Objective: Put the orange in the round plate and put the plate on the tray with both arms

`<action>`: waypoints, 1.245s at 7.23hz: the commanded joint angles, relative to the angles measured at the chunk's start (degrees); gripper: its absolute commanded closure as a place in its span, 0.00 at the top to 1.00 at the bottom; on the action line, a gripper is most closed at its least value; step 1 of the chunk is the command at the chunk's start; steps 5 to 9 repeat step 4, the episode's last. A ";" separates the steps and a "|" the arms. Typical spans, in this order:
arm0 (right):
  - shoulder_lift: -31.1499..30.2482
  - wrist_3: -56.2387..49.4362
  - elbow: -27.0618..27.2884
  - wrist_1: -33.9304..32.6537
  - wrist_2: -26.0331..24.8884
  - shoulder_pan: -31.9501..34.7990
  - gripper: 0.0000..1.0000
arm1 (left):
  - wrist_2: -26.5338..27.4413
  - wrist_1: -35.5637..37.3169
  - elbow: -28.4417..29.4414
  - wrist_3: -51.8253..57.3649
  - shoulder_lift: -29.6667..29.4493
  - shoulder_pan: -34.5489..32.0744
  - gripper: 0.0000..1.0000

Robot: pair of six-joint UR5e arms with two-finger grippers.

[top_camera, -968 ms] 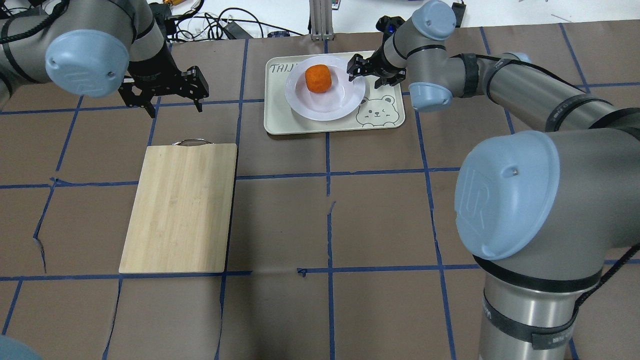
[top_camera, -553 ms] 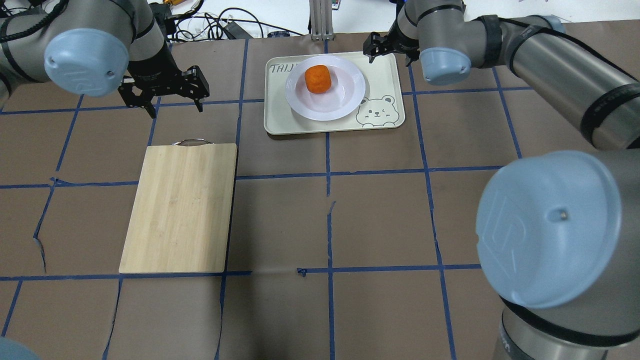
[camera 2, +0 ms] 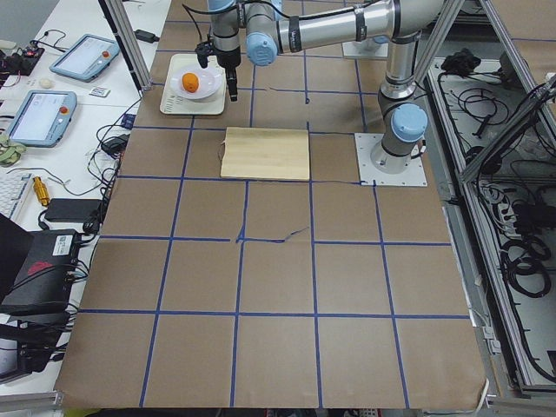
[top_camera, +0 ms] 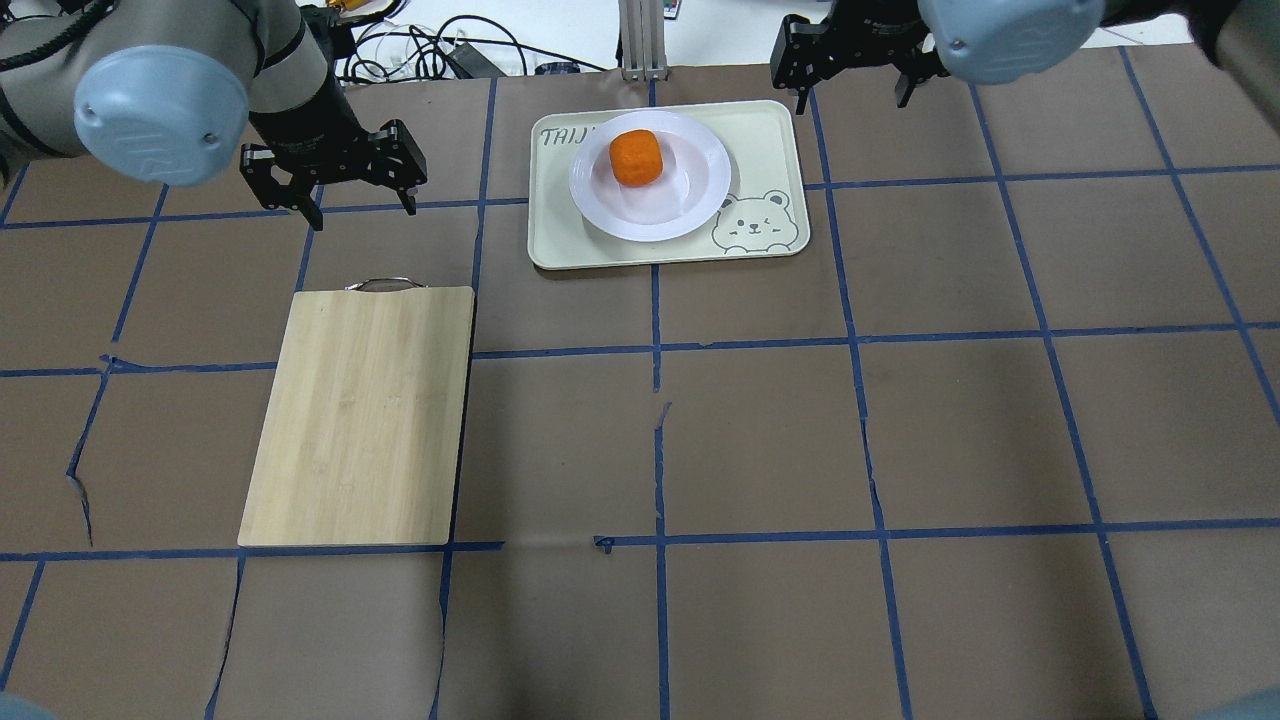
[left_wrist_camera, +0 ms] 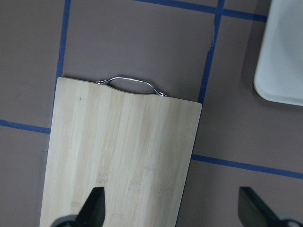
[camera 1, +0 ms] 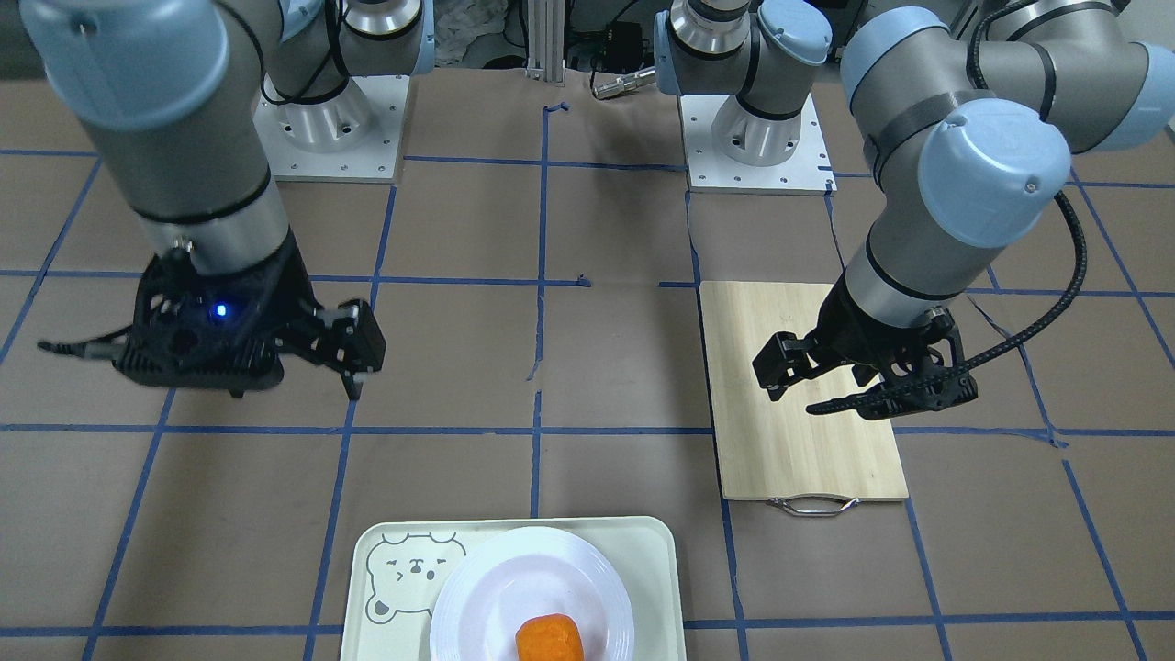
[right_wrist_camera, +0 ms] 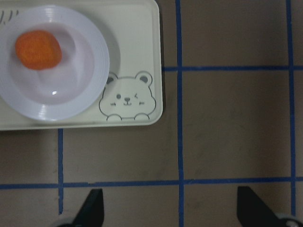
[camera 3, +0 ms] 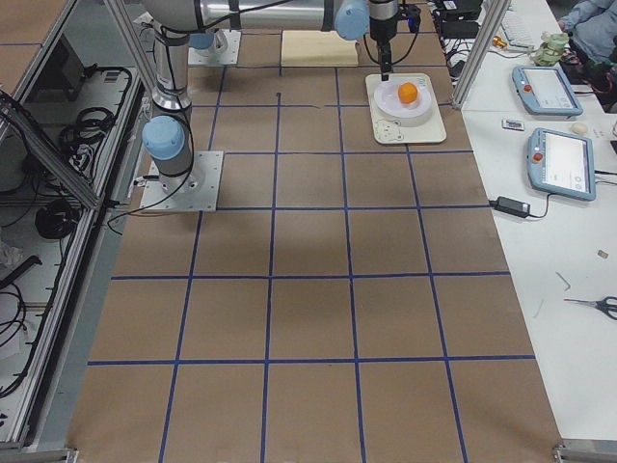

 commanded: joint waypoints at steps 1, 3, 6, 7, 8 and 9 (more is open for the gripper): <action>-5.59 -1.16 0.29 9.21 0.12 0.08 1.00 | -0.35 -0.01 -0.47 0.25 0.65 -0.07 1.00; -5.69 -3.72 0.82 8.35 1.95 0.08 1.00 | -0.26 -0.01 -0.57 0.43 0.74 -0.07 1.00; -5.69 -4.07 1.00 8.34 2.05 -0.36 1.00 | -0.26 -0.01 -0.57 0.43 0.74 -0.07 1.00; -5.69 -4.07 1.00 8.34 2.05 -0.36 1.00 | -0.26 -0.01 -0.57 0.43 0.74 -0.07 1.00; -5.69 -4.07 1.00 8.34 2.05 -0.36 1.00 | -0.26 -0.01 -0.57 0.43 0.74 -0.07 1.00; -5.69 -4.07 1.00 8.34 2.05 -0.36 1.00 | -0.26 -0.01 -0.57 0.43 0.74 -0.07 1.00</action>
